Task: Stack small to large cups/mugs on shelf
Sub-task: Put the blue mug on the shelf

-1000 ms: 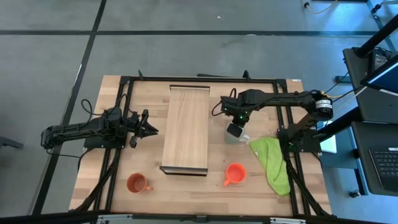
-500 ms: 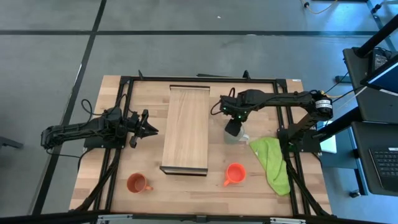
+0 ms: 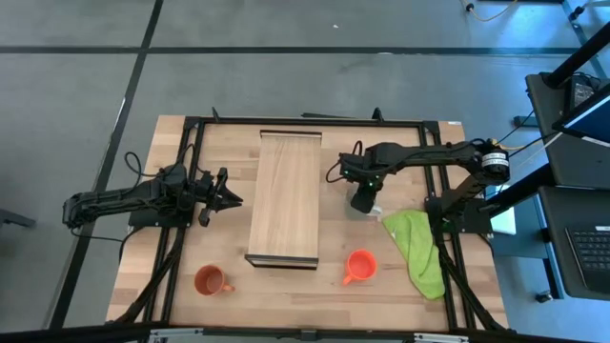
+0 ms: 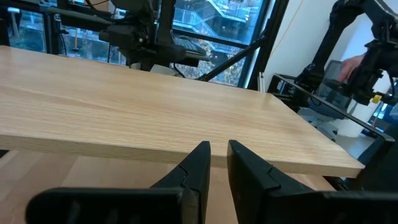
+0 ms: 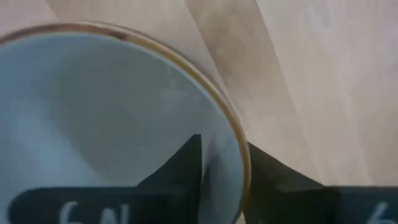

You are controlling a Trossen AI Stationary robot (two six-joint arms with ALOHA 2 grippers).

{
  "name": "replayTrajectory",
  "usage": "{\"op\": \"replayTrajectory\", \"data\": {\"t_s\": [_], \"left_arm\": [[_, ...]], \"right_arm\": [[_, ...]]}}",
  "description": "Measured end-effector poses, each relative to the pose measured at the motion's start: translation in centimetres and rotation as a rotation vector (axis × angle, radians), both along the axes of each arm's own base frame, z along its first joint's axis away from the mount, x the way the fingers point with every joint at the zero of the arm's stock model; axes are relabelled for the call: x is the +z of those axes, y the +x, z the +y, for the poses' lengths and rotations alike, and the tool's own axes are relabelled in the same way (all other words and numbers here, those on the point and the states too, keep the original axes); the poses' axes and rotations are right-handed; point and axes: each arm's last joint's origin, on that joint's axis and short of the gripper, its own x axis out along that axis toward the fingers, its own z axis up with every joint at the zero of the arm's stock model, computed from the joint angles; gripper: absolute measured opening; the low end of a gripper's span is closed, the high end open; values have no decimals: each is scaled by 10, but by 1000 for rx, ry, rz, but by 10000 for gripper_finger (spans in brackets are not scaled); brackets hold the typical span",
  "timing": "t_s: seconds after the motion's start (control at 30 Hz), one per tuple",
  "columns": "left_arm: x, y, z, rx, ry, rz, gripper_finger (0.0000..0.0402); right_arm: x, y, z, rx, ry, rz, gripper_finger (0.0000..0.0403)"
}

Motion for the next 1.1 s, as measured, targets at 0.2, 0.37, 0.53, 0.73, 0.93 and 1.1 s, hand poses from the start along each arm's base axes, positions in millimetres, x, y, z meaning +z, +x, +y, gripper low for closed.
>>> {"op": "replayTrajectory", "data": {"t_s": [0.2, 0.37, 0.53, 0.73, 0.93, 1.1], "left_arm": [[0, 0, 0, 0, 0, 0, 50], [0, 0, 0, 0, 0, 0, 50], [0, 0, 0, 0, 0, 0, 50], [0, 0, 0, 0, 0, 0, 50], [0, 0, 0, 0, 0, 0, 50], [0, 0, 0, 0, 0, 0, 50]], "right_arm": [[9, 5, -1, 26, -13, -28, 29], [15, 8, -2, 25, -10, -49, 29], [25, 8, 0, -1, 48, -35, 35], [59, 6, 7, 19, 64, 19, 29], [107, 12, 12, 6, 48, -39, 34], [133, 30, 13, 27, 1, -46, 31]]}}
